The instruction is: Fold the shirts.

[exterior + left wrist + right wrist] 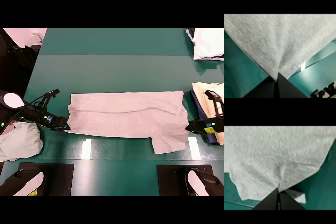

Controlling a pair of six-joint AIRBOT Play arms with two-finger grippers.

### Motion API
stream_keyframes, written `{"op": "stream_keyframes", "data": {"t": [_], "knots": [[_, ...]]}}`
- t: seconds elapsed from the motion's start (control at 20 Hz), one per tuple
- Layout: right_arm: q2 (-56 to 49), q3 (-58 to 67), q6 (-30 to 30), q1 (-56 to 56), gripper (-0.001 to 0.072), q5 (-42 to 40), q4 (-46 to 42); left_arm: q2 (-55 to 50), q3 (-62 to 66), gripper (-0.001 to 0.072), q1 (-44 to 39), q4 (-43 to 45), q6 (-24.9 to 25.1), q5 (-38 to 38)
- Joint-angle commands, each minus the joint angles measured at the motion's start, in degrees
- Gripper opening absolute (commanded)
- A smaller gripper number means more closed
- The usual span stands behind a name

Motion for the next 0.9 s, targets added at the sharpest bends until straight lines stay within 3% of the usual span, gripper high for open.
{"op": "stream_keyframes", "data": {"t": [0.0, 0.25, 0.55, 0.85], "knots": [[6.54, 0.11, 1.09, 1.05, 0.0011, -0.35, -0.7, 0.5, -0.46, 0.0021, 0.04, 0.04, -2.49, 3.78], [-1.11, 2.99, 1.99, 4.44, 0.0011, -5.66, 1.22, 0.09, -0.04, 0.0021, 0.04, -5.11, -3.41, 14.88], [-15.85, 16.72, 1.95, 4.57, 0.0012, -7.78, 1.2, 0.09, 1.14, 0.0021, 0.04, -5.73, -8.07, 28.41], [-28.24, 26.45, 1.95, 4.61, 0.0012, -7.56, 1.29, -6.25, 1.14, 0.0021, 0.04, -7.19, -9.27, 34.01]]}}
